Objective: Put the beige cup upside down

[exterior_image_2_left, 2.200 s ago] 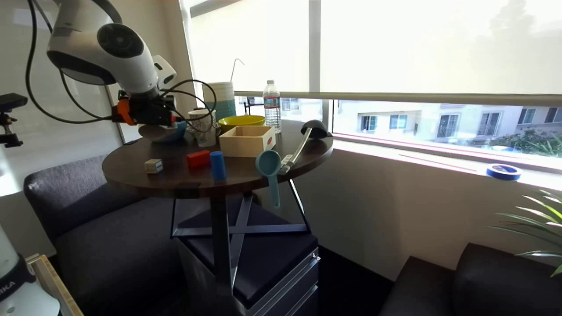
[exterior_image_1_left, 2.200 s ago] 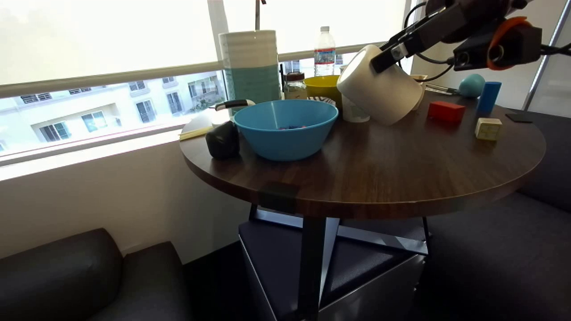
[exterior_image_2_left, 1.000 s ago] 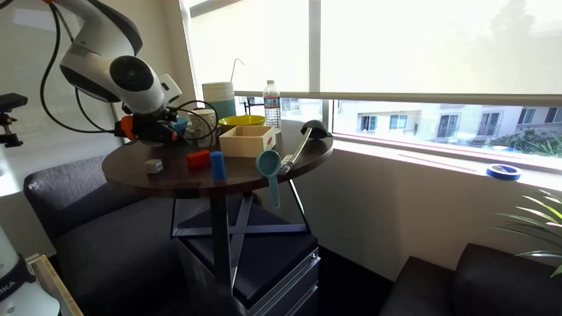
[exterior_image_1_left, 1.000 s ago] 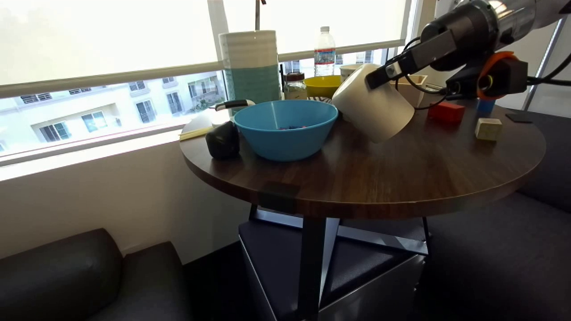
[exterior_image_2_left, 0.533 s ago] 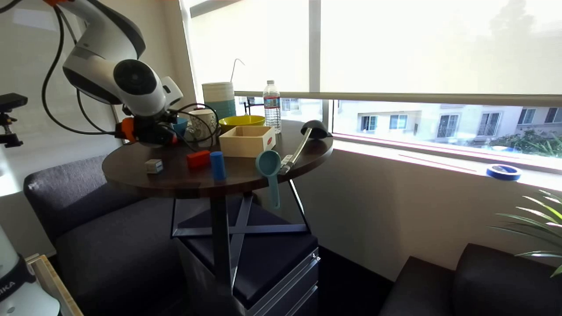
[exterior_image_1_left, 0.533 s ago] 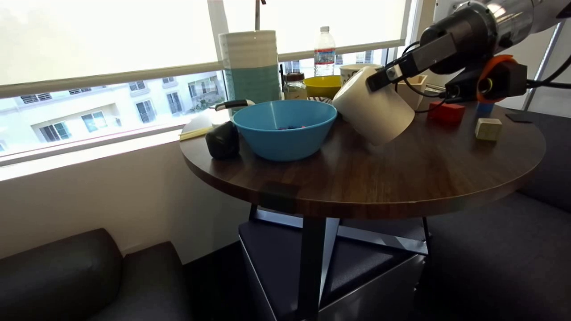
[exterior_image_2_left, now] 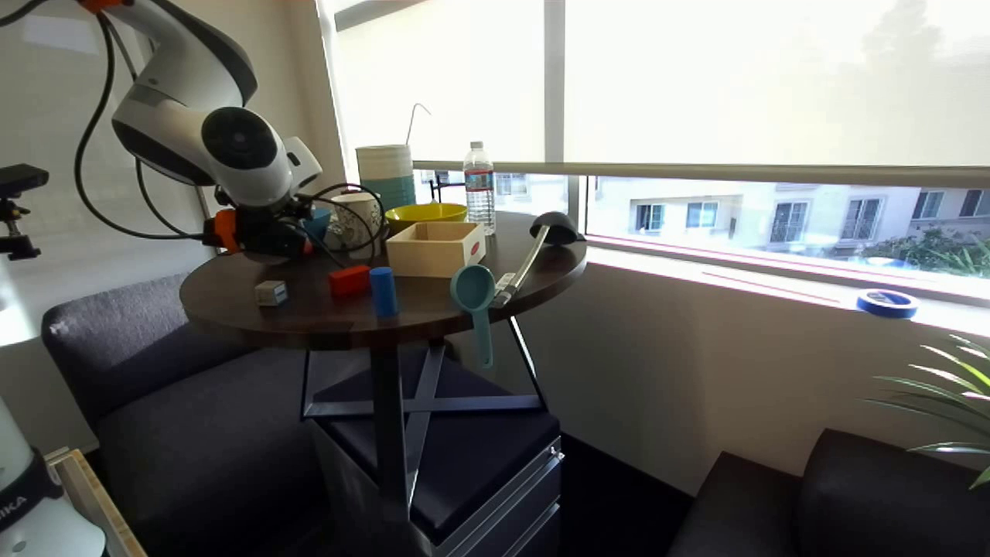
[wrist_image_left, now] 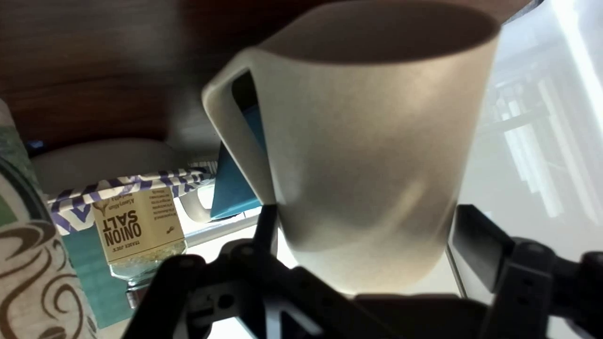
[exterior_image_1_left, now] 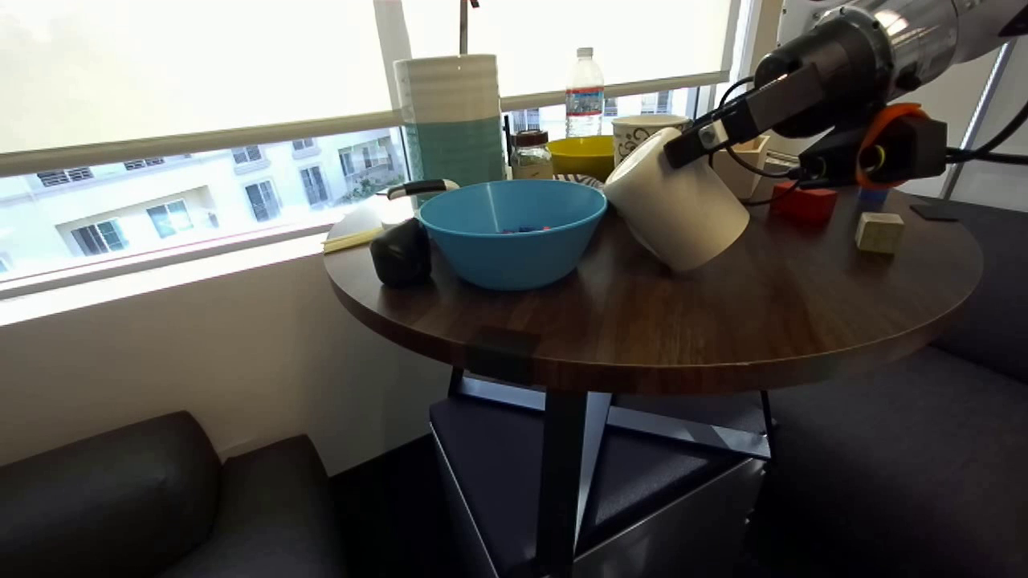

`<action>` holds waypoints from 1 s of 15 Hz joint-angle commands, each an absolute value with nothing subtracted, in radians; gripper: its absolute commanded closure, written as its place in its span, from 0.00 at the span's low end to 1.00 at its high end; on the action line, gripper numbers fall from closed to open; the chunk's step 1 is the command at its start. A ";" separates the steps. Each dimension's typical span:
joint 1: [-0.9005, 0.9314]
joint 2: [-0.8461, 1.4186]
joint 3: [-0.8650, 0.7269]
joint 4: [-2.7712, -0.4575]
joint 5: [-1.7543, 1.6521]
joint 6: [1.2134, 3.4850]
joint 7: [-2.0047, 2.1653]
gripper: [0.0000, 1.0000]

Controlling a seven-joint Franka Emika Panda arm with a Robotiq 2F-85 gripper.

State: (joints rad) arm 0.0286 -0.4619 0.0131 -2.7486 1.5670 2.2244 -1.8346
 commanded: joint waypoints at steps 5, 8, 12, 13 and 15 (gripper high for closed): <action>-0.001 -0.459 0.027 -2.748 1.590 2.209 -1.874 0.38; -0.017 -0.462 0.007 -2.748 1.593 2.185 -1.895 0.38; -0.046 -0.457 -0.040 -2.748 1.598 2.077 -1.943 0.38; -0.055 -0.452 -0.049 -2.748 1.600 2.053 -1.955 0.38; -0.071 -0.432 -0.064 -2.748 1.594 1.999 -1.973 0.38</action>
State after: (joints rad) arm -0.0453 -0.4597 -0.0477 -2.7482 1.5669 2.0757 -1.9192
